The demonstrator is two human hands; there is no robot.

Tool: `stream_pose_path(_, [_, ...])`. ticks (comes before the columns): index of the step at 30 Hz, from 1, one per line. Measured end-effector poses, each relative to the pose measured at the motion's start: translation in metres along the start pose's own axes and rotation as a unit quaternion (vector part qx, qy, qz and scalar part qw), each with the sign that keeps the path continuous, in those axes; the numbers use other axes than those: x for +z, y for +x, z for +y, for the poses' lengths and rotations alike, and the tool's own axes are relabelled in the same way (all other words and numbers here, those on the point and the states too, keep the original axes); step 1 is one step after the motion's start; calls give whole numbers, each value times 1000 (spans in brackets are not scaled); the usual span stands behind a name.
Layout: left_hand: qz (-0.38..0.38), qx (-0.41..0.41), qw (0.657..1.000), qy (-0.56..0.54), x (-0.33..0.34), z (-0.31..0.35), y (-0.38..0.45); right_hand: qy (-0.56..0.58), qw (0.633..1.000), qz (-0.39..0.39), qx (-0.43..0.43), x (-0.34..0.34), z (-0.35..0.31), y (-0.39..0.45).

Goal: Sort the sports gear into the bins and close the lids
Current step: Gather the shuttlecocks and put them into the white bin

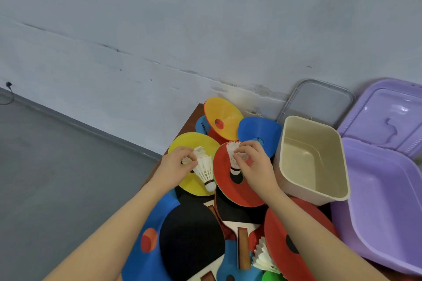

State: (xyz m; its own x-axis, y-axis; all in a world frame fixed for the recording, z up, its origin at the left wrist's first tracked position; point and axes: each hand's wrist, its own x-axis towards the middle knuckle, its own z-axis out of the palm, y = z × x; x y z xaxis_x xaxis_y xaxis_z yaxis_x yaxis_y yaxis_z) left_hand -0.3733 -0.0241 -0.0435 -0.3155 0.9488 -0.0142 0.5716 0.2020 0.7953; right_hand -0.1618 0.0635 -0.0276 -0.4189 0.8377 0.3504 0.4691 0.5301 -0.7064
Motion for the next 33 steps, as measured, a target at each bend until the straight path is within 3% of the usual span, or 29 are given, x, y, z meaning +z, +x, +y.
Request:
stream_pose_path(9, [115,158,981,8,2,42,-5,1,999,34,-19,-35,-6,-12])
stream_pose_path(19, [82,277,957,-10,78,129,16,-40,990,135,5,-119,24,-47])
stream_pose_path(28, [62,391,917,-52,186,263,7,-59,973,223,24,-251,78,-94])
stream_pose_path(33, [46,407,909,-70,267,337,-11,-76,965,251,24,-338,125,-125])
